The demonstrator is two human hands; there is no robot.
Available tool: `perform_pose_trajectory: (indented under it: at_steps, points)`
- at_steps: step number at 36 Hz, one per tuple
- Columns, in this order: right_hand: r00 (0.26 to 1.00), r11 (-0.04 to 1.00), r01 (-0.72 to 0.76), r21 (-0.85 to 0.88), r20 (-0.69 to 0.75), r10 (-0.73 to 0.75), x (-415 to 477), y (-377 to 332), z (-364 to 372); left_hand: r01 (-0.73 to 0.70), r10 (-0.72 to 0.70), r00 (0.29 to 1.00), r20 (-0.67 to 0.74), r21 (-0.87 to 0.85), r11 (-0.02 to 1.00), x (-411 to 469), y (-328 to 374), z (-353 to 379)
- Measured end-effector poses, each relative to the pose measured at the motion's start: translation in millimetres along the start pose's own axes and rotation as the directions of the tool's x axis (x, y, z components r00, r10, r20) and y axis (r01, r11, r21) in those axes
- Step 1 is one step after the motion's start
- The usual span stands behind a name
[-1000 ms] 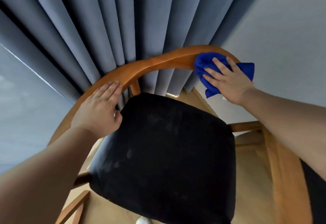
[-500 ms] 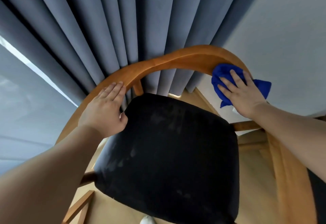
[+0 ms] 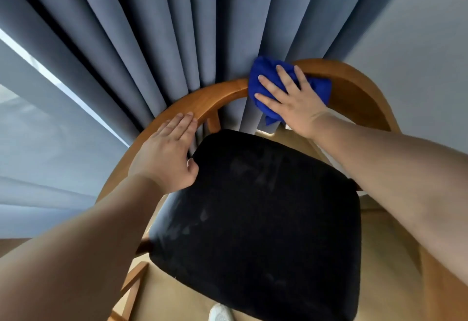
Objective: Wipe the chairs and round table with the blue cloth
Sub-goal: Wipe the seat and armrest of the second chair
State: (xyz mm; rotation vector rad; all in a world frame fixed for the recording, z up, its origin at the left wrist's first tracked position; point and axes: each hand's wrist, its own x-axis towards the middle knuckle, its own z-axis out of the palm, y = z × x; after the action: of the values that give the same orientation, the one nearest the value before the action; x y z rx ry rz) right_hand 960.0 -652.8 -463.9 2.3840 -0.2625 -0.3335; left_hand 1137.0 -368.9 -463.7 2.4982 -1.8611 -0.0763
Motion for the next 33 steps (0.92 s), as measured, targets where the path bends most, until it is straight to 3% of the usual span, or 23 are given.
perform_pose_trajectory:
  at_steps: [3, 7, 14, 24, 33]
  points:
    - [0.999, 0.996, 0.048, -0.075, 0.028, -0.046, -13.6, 15.0, 7.4, -0.005, 0.004, 1.0, -0.009, -0.014, 1.0, -0.1, -0.5, -1.3]
    - [0.985, 0.989, 0.039, -0.144, 0.17, -0.014, -49.0, 34.5, 21.0, -0.001, 0.001, 1.0, 0.011, 0.006, 1.0, 1.2, -2.0, 0.2]
    - [0.891, 0.984, -0.029, -0.175, 0.442, 0.105, -122.2, 41.0, 43.8, 0.008, -0.008, 1.0, 0.009, 0.012, 1.0, 1.8, -0.6, 1.7]
    - [0.797, 0.972, -0.229, 0.055, 0.583, 0.155, -211.2, 28.8, 32.9, 0.025, -0.022, 0.999, 0.043, -0.053, 0.998, 1.9, 5.3, -7.3]
    - [0.847, 0.888, -0.337, 0.314, 0.512, 0.141, -216.0, 12.5, -30.4, 0.012, -0.015, 1.0, -0.027, -0.104, 0.995, -9.1, 18.9, -19.9]
